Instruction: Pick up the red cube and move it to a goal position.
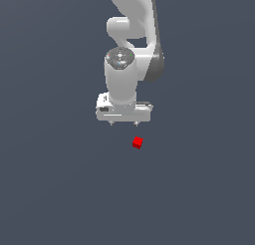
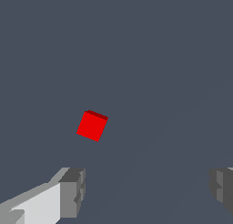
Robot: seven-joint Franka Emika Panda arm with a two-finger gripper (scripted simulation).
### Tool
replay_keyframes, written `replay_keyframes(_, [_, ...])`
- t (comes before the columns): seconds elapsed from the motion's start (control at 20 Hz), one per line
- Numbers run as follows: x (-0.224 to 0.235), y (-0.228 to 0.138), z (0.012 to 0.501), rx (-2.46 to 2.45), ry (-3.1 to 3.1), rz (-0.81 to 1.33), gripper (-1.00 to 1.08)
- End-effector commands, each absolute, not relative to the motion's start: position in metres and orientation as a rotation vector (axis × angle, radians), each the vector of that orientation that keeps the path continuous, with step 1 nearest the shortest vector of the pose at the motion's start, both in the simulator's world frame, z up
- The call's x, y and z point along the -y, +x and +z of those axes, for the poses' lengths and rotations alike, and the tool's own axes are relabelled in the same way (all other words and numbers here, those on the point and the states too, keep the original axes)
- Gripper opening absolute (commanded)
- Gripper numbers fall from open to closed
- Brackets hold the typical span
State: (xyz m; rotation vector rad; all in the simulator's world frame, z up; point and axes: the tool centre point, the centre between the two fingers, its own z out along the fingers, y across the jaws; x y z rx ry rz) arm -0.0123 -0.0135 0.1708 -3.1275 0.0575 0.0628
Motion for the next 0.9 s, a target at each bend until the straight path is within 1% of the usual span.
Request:
replay_keyframes(0.0, [0.013,-0.012,0.171,-0.057,-3.128,0.063,1.0])
replay_keyframes(0.45, [0.006,-0.013,0.153,-0.127,-3.127,0.055,1.0])
replay_keyframes(0.85, [-0.014,-0.014,0.108,-0.306,-3.119,0.036,1.0])
